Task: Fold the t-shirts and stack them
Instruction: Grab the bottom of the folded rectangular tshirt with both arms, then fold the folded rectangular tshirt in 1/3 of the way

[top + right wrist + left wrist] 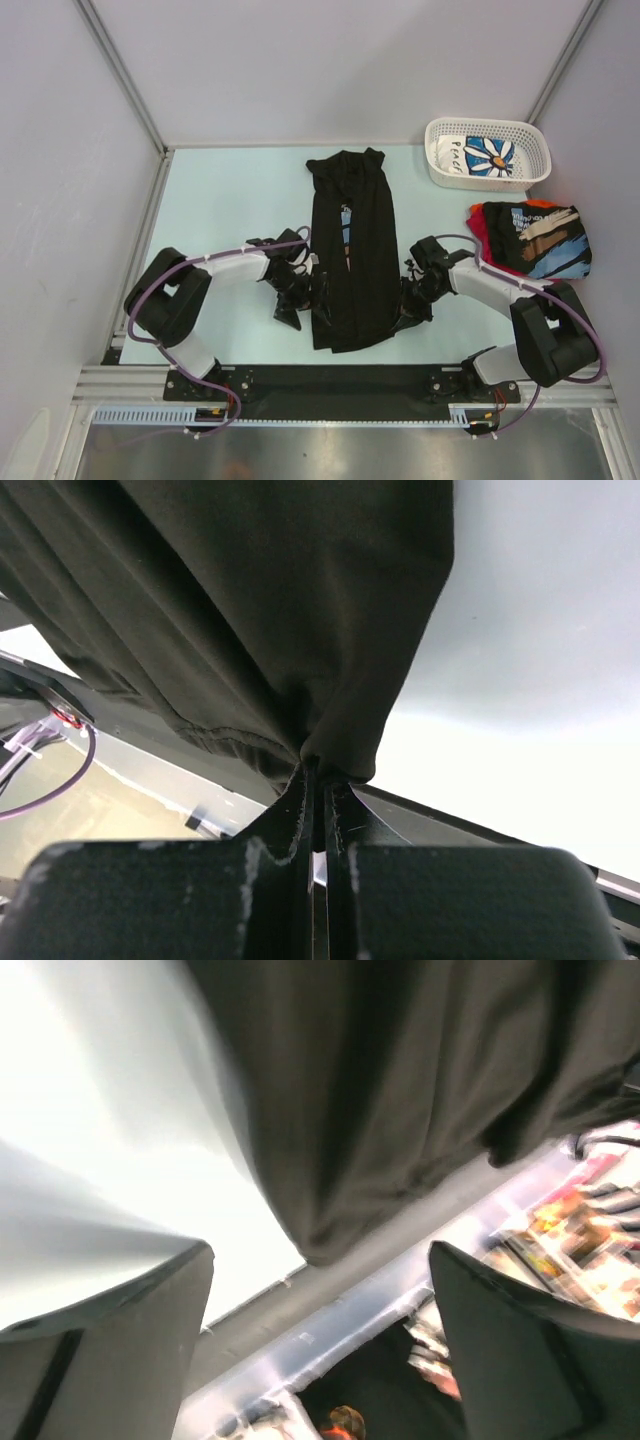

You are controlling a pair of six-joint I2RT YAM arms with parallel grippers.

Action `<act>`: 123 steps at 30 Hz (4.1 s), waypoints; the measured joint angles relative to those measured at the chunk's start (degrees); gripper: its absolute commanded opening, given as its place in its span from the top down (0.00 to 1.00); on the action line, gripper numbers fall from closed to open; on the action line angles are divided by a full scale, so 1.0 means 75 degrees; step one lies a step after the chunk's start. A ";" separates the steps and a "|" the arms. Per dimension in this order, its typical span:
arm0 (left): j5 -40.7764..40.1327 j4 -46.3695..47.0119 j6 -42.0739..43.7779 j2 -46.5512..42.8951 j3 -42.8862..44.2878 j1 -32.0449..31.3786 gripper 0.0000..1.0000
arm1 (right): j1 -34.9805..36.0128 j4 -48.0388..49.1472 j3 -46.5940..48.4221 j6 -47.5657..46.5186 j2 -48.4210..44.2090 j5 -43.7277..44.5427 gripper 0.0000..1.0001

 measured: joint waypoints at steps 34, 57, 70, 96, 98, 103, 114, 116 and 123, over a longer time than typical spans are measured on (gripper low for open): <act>0.1116 0.2028 -0.1711 0.1239 -0.0221 -0.1303 1.00 | 0.0000 0.0230 0.0420 -0.0388 0.0886 -0.0353 1.00; -0.2060 -0.0901 -0.0478 0.0076 0.2343 -0.0938 1.00 | -0.0096 -0.0119 0.1894 -0.0799 0.0323 -0.0326 1.00; -0.2416 -0.2130 0.0224 0.1110 0.4590 -0.0114 1.00 | -0.0568 -0.0099 0.3392 -0.1311 0.1390 -0.0055 1.00; -0.2323 -0.2891 0.1087 0.4220 0.7933 0.1253 1.00 | -0.0857 -0.0312 0.7630 -0.2011 0.5368 0.1122 1.00; -0.2267 -0.2920 0.1137 0.4424 0.8064 0.1314 1.00 | -0.0860 -0.0323 0.7697 -0.2008 0.5572 0.1189 0.99; -0.2098 -0.2961 0.1285 0.4945 0.8405 0.1402 0.87 | -0.0857 -0.0393 0.8049 -0.1979 0.6126 0.1443 0.94; -0.1909 -0.2833 0.1562 0.5266 0.8772 0.1559 0.00 | -0.0860 -0.0356 0.9197 -0.1664 0.6484 0.2556 0.62; -0.1891 -0.2792 0.1562 0.5266 0.8786 0.1594 0.00 | -0.0863 -0.0262 0.9431 -0.1582 0.6484 0.2815 0.54; -0.1894 -0.2736 0.1568 0.5132 0.8757 0.1673 0.00 | -0.0871 0.0055 0.9346 -0.1378 0.6394 0.3926 0.51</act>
